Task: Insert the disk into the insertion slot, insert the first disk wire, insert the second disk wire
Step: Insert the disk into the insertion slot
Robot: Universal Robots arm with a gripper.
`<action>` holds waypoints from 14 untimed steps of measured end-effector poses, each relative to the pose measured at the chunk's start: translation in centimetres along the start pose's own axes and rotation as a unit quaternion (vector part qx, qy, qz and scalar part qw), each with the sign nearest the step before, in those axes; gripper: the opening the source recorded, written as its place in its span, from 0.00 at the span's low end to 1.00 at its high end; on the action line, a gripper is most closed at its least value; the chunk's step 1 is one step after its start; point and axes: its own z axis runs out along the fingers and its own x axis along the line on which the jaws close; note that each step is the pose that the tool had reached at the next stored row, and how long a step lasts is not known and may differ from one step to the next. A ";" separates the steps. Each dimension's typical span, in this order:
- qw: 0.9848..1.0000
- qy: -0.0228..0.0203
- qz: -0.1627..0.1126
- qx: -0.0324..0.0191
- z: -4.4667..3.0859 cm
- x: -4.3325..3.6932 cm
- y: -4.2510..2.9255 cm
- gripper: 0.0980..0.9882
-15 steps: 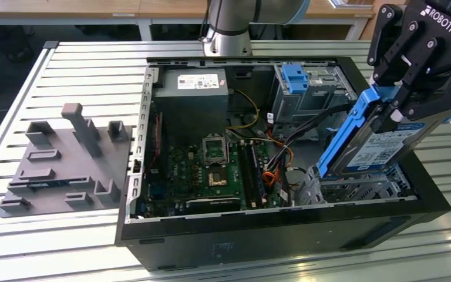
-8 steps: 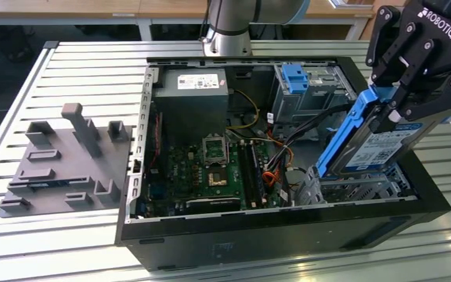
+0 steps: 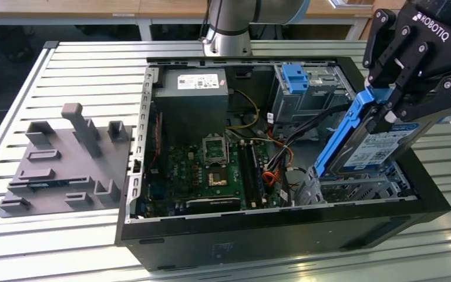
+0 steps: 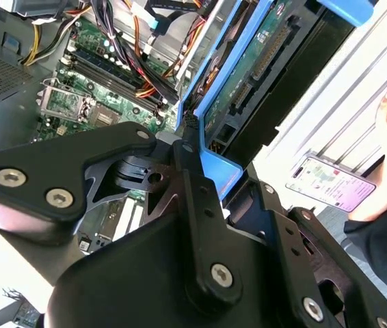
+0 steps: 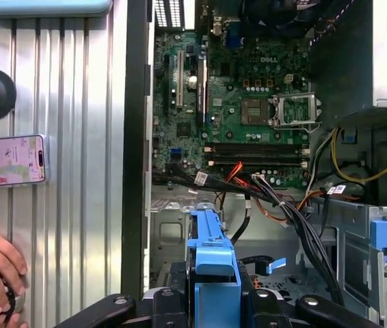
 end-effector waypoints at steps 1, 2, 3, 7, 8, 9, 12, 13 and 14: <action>1.000 0.000 0.000 0.000 0.05 -0.01 0.00 0.30; 1.000 0.000 0.000 0.000 0.09 -0.02 -0.01 0.30; 1.000 0.000 0.000 0.000 0.11 -0.04 -0.02 0.30; 1.000 0.000 0.000 0.000 0.25 -0.05 -0.11 0.30; 1.000 0.000 0.000 0.000 0.26 -0.05 -0.11 0.30; 1.000 0.000 0.000 0.000 0.28 -0.05 -0.12 0.30; 1.000 0.000 0.000 0.000 0.32 -0.05 -0.14 0.30; 1.000 0.000 0.000 0.000 0.34 -0.05 -0.14 0.30; 1.000 0.000 0.000 0.000 0.37 -0.05 -0.14 0.30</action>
